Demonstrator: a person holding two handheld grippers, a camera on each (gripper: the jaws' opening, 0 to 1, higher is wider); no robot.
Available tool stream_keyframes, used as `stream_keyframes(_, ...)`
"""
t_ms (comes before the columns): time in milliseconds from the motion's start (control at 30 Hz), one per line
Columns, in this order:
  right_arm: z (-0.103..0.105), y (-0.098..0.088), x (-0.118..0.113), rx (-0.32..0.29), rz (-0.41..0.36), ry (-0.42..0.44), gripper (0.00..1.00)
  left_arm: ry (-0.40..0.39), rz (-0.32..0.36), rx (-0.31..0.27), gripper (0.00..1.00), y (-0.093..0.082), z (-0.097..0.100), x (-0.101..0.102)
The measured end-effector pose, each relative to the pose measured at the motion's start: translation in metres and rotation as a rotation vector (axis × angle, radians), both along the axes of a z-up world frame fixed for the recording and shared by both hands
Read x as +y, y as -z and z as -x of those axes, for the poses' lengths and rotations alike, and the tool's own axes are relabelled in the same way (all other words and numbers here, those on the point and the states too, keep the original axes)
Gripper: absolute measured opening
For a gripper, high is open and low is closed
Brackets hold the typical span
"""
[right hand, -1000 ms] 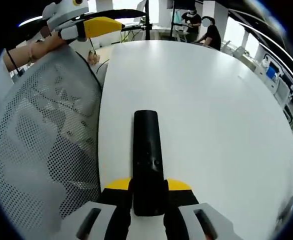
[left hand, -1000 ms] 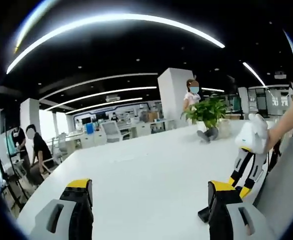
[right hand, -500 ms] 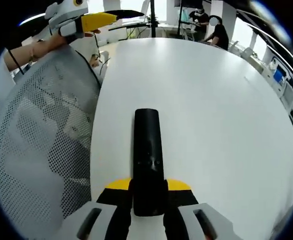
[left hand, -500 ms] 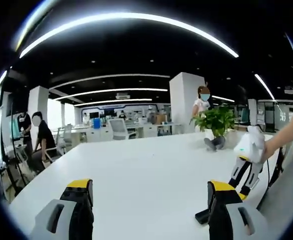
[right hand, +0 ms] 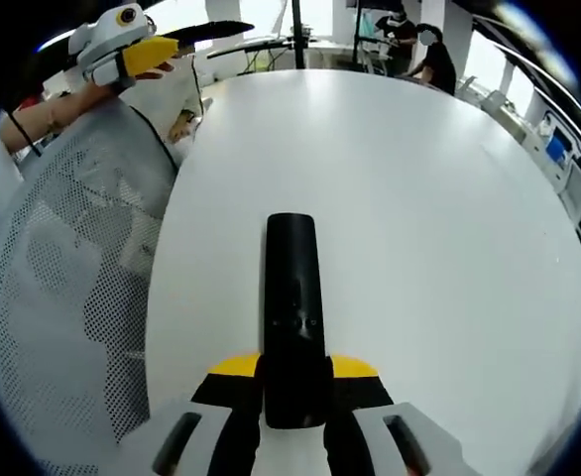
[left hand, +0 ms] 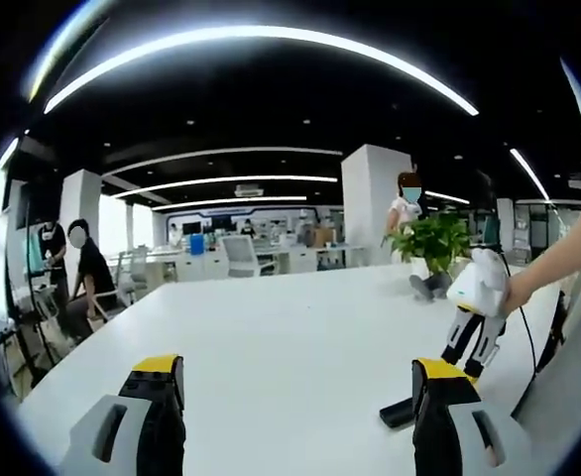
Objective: Press the specified remote control buttons in sequence, fully releasing each button before pressing the next.
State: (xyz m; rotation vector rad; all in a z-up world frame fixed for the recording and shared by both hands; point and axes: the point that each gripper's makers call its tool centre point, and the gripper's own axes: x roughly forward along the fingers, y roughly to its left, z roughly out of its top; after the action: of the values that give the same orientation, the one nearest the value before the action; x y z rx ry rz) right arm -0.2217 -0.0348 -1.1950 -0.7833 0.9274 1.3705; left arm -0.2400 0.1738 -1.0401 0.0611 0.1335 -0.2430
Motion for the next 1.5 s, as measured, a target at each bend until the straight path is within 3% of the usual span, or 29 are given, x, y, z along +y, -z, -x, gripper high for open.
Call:
stream_keyframes(633, -0.028, 0.0, 0.001, 0.01, 0.038, -0.002, 0.21, -0.015, 0.006, 0.007, 0.99, 0.003, -0.002, 0.006)
stream_keyframes(1133, -0.083, 0.003, -0.003, -0.034, 0.135, -0.008, 0.21, -0.02, 0.008, 0.021, 0.99, 0.007, -0.003, 0.009)
stream_keyframes(1500, -0.127, 0.002, -0.004, -0.04, 0.154, 0.042, 0.21, -0.02, 0.01, 0.025, 0.99, 0.009, -0.004, 0.01)
